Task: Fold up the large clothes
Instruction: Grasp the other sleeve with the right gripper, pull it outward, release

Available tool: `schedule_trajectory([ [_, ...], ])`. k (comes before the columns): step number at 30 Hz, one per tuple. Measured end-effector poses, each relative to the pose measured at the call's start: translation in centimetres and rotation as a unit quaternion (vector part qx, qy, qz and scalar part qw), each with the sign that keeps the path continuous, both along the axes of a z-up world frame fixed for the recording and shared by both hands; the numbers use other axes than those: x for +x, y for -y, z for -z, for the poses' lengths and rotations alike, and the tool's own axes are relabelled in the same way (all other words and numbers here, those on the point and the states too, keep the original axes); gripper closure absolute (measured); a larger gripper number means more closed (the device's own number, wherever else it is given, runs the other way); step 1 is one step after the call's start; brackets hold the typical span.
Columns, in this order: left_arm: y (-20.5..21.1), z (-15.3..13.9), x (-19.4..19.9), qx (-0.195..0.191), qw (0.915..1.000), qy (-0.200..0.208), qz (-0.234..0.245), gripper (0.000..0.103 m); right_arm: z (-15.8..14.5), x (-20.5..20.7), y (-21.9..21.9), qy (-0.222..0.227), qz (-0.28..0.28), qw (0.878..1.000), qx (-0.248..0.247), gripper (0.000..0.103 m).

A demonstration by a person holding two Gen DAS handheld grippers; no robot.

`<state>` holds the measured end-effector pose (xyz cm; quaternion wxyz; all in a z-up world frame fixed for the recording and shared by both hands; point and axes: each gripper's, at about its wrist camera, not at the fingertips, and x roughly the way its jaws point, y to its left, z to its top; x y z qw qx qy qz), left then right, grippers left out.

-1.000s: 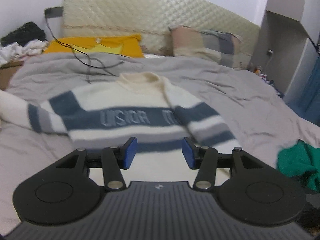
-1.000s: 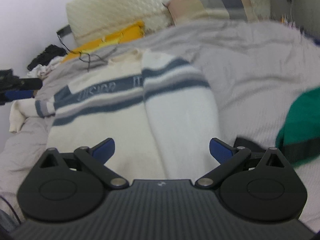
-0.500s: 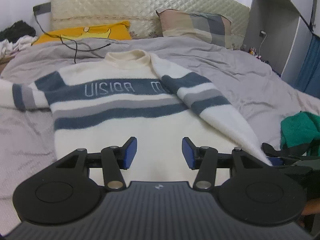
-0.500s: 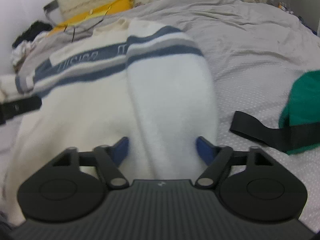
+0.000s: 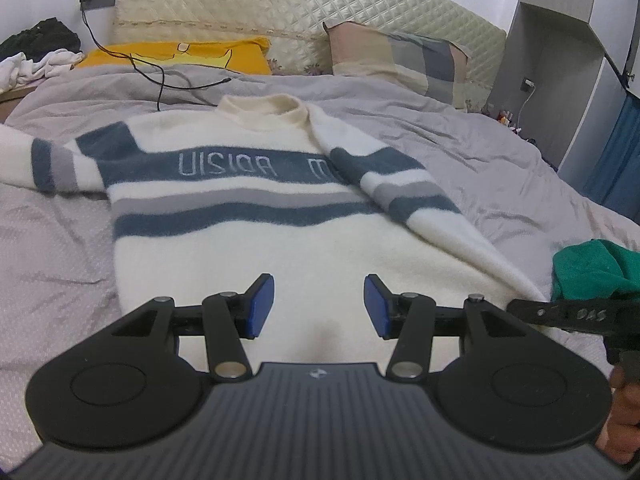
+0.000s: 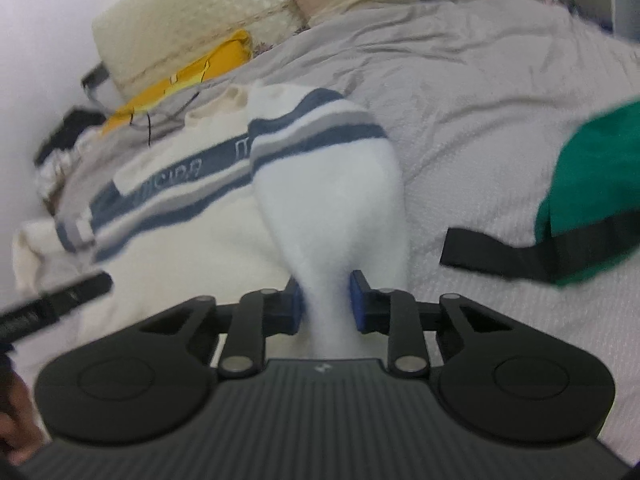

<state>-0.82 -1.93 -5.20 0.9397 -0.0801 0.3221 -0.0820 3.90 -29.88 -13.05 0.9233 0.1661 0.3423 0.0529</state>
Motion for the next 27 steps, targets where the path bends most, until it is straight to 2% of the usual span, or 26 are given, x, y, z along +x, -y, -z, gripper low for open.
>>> schedule_trajectory([
  [4,-0.1,0.9,0.1,-0.015,0.9996,-0.022,0.002,0.047,-0.5,-0.8,1.0,0.005,0.011,0.999,0.035,0.085],
  [9,0.8,3.5,0.8,-0.003,0.997,-0.077,0.013,0.048,-1.1,-1.4,2.4,0.019,0.041,0.997,0.058,0.089],
  [16,2.1,4.5,0.8,0.035,0.9957,-0.084,0.015,0.048,0.4,-0.5,3.1,-0.016,0.062,0.996,0.069,0.087],
  [17,2.1,4.6,0.8,0.035,0.9958,-0.084,0.015,0.048,0.6,-0.4,3.2,-0.023,0.066,0.995,0.068,0.087],
  [19,1.9,4.5,0.9,0.032,0.9959,-0.084,0.013,0.048,1.2,0.0,2.7,-0.04,0.065,0.996,0.047,0.077],
  [20,1.9,4.5,0.9,0.03,0.996,-0.084,0.011,0.048,1.5,0.1,2.2,-0.049,0.06,0.996,0.033,0.076],
  [23,1.8,4.3,0.9,0.023,0.9962,-0.084,0.007,0.048,2.1,0.2,1.3,-0.059,0.05,0.997,0.004,0.077],
  [26,1.7,4.1,0.8,0.015,0.9965,-0.083,0.002,0.048,2.1,0.3,1.5,-0.058,0.063,0.996,-0.007,0.079],
  [27,1.7,4.1,0.9,0.012,0.9965,-0.083,0.001,0.048,1.9,0.1,1.5,-0.052,0.07,0.996,-0.011,0.083],
])
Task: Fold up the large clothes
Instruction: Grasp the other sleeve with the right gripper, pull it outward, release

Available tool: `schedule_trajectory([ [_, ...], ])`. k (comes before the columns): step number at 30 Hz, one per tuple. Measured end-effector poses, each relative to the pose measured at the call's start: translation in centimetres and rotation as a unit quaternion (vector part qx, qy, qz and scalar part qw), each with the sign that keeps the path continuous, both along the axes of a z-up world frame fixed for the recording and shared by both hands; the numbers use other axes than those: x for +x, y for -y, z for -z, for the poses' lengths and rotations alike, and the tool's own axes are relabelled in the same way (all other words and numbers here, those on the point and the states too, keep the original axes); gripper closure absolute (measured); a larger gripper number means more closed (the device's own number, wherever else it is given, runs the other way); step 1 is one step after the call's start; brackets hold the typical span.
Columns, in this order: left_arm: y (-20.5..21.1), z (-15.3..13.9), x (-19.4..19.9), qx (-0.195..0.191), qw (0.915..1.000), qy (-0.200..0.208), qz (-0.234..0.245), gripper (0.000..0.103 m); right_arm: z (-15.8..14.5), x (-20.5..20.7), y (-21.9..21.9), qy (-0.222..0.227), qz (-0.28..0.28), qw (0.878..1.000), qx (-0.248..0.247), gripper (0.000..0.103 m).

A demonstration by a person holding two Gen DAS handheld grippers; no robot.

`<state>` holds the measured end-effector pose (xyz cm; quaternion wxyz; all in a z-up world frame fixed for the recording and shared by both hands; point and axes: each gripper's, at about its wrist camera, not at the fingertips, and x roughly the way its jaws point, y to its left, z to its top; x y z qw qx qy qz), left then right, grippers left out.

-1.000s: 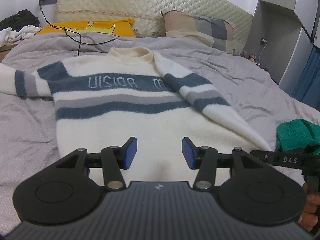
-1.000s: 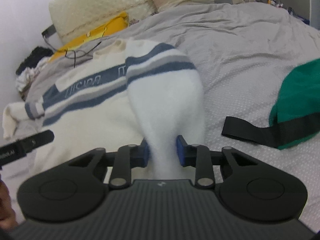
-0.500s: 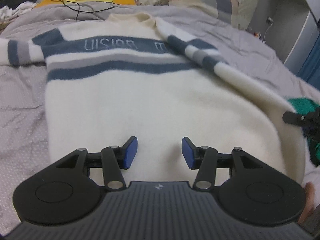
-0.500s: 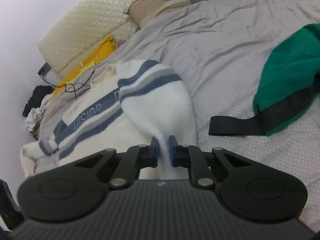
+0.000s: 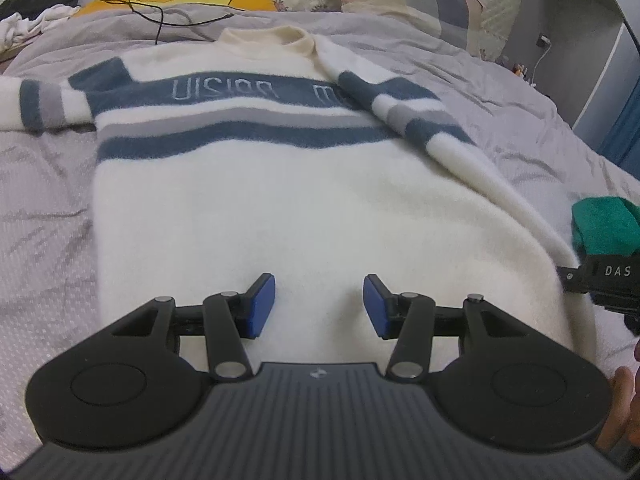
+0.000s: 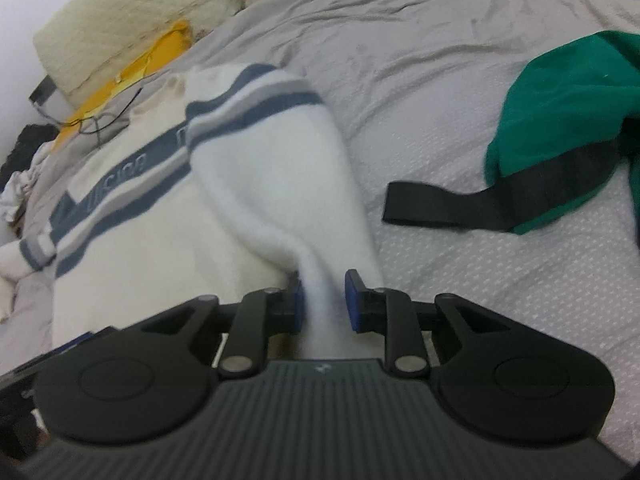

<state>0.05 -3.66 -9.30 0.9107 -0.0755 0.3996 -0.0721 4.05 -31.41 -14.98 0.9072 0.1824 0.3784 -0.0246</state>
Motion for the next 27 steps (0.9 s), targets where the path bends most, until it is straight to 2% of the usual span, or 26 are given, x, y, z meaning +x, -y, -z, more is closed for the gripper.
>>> schedule_trajectory([
  [3,-0.3,0.0,0.1,-0.014,0.9999,0.0,-0.007,0.048,-1.3,-0.7,0.4,0.027,0.019,0.999,-0.016,0.09],
  [6,-0.9,-0.2,0.2,-0.034,0.9993,-0.002,-0.015,0.048,-3.2,-0.7,1.2,0.055,0.025,0.998,-0.034,0.092],
  [9,-1.6,-0.3,0.3,-0.052,0.9984,-0.001,-0.022,0.048,-6.0,0.1,2.4,0.087,0.026,0.994,-0.052,0.093],
  [13,-2.2,-0.8,0.4,-0.061,0.9975,0.011,-0.034,0.048,-10.1,2.3,6.1,0.121,0.042,0.99,-0.066,0.093],
  [17,-2.7,-1.6,0.6,-0.061,0.9965,0.033,-0.046,0.048,-14.5,7.7,11.1,0.133,0.055,0.98,-0.138,0.093],
  [21,-3.3,-2.2,1.2,-0.059,0.9949,0.055,-0.061,0.048,-17.6,14.9,16.4,0.119,0.072,0.97,-0.197,0.093],
  [24,-3.8,-2.1,1.9,-0.049,0.9943,0.06,-0.072,0.048,-18.2,20.1,19.6,0.104,0.086,0.969,-0.207,0.093],
  [27,-4.5,-1.8,3.2,-0.05,0.9936,0.057,-0.083,0.048,-16.9,25.1,22.4,0.088,0.105,0.97,-0.201,0.092],
])
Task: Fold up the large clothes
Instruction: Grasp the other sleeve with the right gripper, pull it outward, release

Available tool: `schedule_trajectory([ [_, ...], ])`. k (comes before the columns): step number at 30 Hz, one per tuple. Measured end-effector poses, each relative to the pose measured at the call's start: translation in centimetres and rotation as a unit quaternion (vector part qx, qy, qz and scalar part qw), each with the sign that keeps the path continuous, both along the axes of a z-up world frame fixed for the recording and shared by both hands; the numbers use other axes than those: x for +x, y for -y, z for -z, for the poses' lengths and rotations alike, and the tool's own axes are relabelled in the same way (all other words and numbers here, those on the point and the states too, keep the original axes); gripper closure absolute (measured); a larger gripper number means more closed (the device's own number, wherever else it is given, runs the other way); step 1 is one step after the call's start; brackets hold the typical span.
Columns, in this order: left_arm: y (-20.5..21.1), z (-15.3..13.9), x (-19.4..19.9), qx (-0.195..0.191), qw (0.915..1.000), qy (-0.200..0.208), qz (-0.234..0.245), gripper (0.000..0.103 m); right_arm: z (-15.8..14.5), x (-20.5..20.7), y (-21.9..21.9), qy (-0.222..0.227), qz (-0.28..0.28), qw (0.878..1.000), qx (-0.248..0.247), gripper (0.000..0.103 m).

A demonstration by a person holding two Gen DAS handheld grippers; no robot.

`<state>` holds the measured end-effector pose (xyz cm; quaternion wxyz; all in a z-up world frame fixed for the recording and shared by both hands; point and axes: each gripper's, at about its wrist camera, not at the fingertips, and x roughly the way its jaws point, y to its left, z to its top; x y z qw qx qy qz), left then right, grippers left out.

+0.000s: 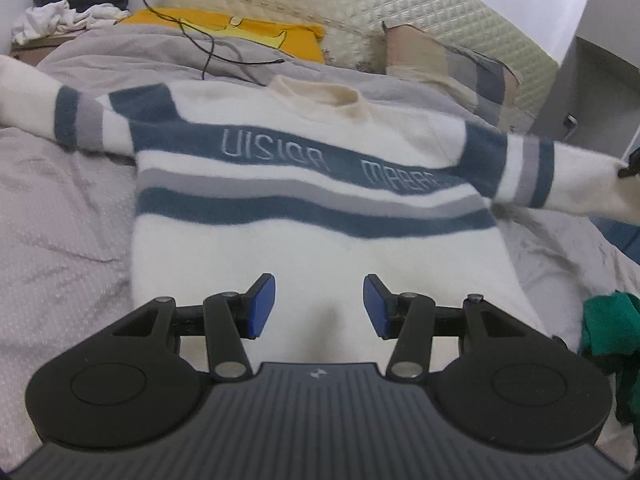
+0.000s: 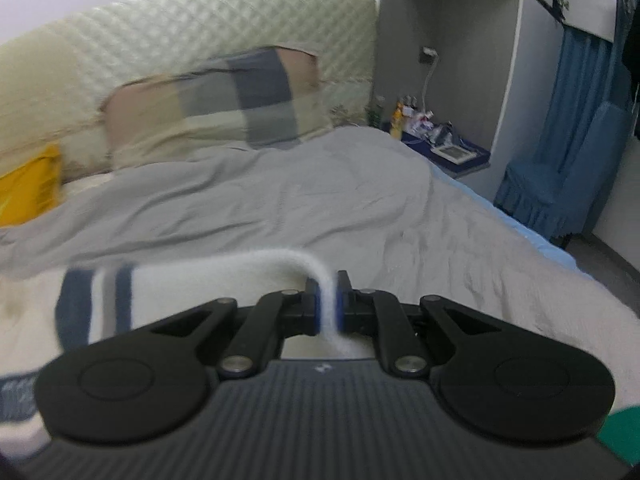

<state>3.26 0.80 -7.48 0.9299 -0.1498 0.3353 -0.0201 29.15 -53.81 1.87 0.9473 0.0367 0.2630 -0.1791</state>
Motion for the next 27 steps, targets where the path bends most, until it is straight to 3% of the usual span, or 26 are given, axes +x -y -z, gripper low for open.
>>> schedule_trajectory([
  [4,-0.9,0.5,2.1,0.017,0.9998,0.003,-0.01,0.048,4.3,5.1,4.2,-0.033,0.027,0.998,0.042,0.092],
  [8,-1.7,0.9,4.0,0.023,0.9995,0.0,-0.022,0.048,9.9,8.9,7.7,-0.08,0.037,0.994,0.064,0.082],
  [11,-2.3,1.5,5.4,0.017,0.9994,-0.008,-0.029,0.048,12.4,9.9,9.4,-0.091,0.032,0.992,0.081,0.075],
  [14,-2.5,2.1,6.1,0.013,0.9993,-0.017,-0.031,0.048,12.7,9.2,10.9,-0.079,0.029,0.993,0.087,0.048],
  [19,-2.5,2.2,5.7,-0.002,0.9995,-0.018,-0.027,0.048,10.3,5.5,13.6,-0.055,0.06,0.996,0.043,0.047],
  [21,-2.5,1.8,5.1,-0.004,0.9996,-0.012,-0.025,0.048,9.8,3.7,14.6,-0.052,0.075,0.995,0.047,0.047],
  [24,-2.5,1.1,4.1,0.002,0.9995,-0.001,-0.033,0.048,10.1,1.1,15.4,-0.051,0.091,0.991,0.086,0.047],
  [27,-2.9,0.4,3.3,0.006,0.9987,0.007,-0.049,0.048,10.8,-1.7,14.1,-0.048,0.081,0.983,0.157,0.047],
])
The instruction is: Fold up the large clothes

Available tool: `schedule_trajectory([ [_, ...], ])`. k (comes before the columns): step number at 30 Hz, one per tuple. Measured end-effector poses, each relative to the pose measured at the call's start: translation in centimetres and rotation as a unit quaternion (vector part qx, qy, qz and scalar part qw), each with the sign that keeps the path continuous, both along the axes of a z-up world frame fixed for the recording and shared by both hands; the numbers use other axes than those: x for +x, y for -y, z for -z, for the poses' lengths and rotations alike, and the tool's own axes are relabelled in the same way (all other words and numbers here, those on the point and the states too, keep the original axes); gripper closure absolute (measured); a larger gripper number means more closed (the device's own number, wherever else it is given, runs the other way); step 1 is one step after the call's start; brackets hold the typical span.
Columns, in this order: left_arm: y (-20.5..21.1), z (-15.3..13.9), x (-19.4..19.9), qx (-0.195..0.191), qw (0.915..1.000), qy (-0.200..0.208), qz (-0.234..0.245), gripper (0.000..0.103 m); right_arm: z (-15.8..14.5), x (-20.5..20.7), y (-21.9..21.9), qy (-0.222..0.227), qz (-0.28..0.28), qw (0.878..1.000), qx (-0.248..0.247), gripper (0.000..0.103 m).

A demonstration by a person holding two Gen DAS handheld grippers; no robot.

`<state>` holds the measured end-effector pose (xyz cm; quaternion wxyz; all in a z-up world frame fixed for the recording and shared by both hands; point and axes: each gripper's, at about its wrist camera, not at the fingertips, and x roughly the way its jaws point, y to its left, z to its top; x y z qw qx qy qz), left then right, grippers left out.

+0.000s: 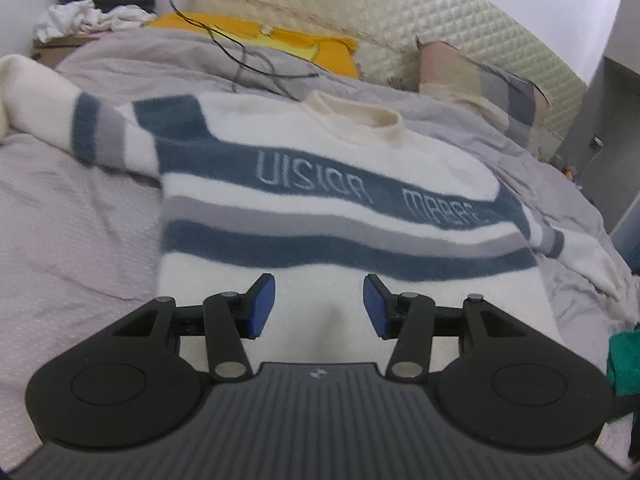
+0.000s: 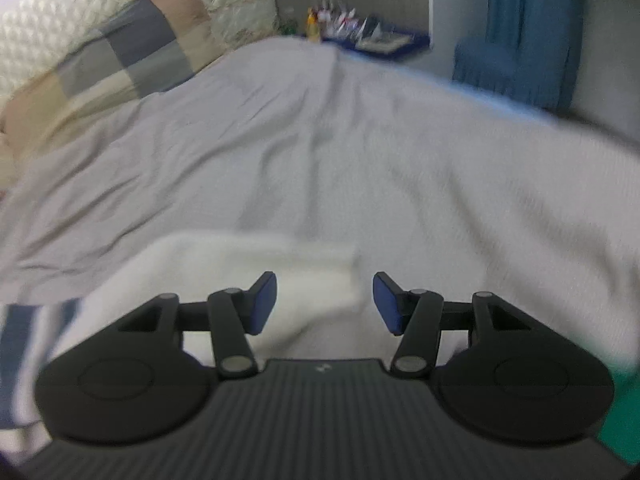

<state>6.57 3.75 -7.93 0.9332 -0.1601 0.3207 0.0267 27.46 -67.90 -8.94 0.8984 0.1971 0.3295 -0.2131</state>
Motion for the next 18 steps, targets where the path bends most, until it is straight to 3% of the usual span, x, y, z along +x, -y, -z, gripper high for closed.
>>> schedule_trajectory([
  [3,-1.0,-0.6,-0.7,-0.009,0.9997,0.007,-0.022,0.048,0.3,-2.1,-3.9,0.005,-0.035,0.999,0.032,0.047],
  [11,-2.9,-1.9,-3.7,-0.03,0.9984,0.017,-0.045,0.048,-0.2,-7.5,-17.8,0.031,-0.14,0.989,0.038,0.047],
  [15,-4.2,-2.0,-5.6,-0.077,0.9957,-0.002,-0.052,0.048,-0.9,-10.7,-23.9,0.037,-0.164,0.984,0.063,0.047],
  [18,-4.9,-2.1,-7.0,-0.085,0.9949,-0.011,-0.053,0.048,-1.3,-13.2,-27.9,0.031,-0.168,0.982,0.08,0.047],
])
